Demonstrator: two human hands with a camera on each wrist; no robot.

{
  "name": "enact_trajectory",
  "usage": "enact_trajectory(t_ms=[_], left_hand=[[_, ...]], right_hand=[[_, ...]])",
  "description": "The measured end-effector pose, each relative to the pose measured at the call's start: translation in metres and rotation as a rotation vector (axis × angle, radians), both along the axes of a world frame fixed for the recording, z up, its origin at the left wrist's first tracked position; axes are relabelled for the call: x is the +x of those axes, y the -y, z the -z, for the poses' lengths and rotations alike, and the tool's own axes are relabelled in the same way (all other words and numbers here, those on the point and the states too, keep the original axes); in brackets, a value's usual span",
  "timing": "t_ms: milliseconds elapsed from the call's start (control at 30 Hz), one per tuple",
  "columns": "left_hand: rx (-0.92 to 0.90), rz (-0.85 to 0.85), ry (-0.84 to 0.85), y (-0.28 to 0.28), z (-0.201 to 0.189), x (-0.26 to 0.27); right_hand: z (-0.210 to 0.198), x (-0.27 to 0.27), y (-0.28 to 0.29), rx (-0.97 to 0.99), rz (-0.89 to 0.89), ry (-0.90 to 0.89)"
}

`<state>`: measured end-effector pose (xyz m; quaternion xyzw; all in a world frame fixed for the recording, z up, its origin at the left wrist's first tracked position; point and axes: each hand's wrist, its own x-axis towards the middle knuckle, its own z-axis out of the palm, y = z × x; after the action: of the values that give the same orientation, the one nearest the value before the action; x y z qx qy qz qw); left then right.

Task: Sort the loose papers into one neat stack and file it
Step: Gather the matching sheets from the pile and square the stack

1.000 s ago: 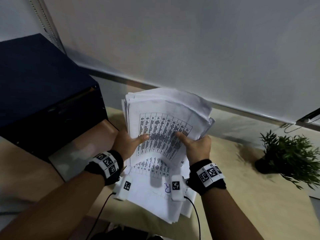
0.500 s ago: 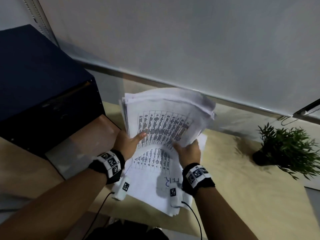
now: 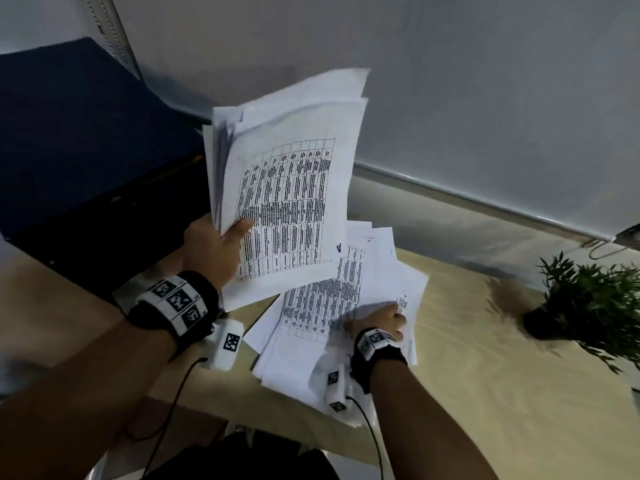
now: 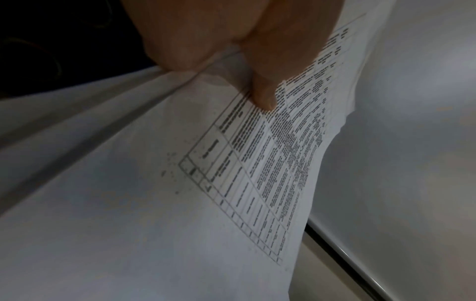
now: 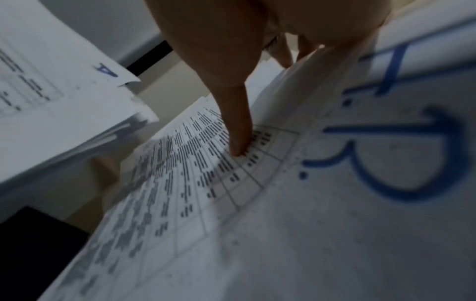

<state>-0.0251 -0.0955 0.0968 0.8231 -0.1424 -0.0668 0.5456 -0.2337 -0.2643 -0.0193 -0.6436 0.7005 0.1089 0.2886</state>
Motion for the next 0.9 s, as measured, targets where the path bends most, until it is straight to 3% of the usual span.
enact_trajectory(t_ms=[133,267,367,500,633,733,900], left_hand=[[-0.024,-0.009,0.034,-0.001,-0.007,-0.003],[-0.045,-0.002,0.018,-0.001,-0.006,0.004],[-0.066,-0.011,-0.002,0.0,-0.005,0.007],[-0.075,0.003,0.02,-0.001,-0.007,0.012],[-0.108,0.0,0.006,-0.007,-0.004,0.018],[-0.049,0.007,-0.084,-0.012,0.01,0.022],[0.135,0.068,-0.206,-0.005,0.015,-0.001]], right_hand=[[-0.008,-0.018,0.01,0.027,-0.055,0.028],[-0.013,-0.008,-0.002,-0.014,0.085,-0.007],[-0.01,0.002,-0.006,-0.08,0.034,-0.059],[-0.007,-0.005,0.006,0.0,0.016,0.099],[-0.021,-0.025,0.015,-0.119,0.042,0.199],[-0.031,-0.045,0.025,-0.177,0.031,0.228],[-0.039,-0.073,0.046,-0.101,0.027,0.355]])
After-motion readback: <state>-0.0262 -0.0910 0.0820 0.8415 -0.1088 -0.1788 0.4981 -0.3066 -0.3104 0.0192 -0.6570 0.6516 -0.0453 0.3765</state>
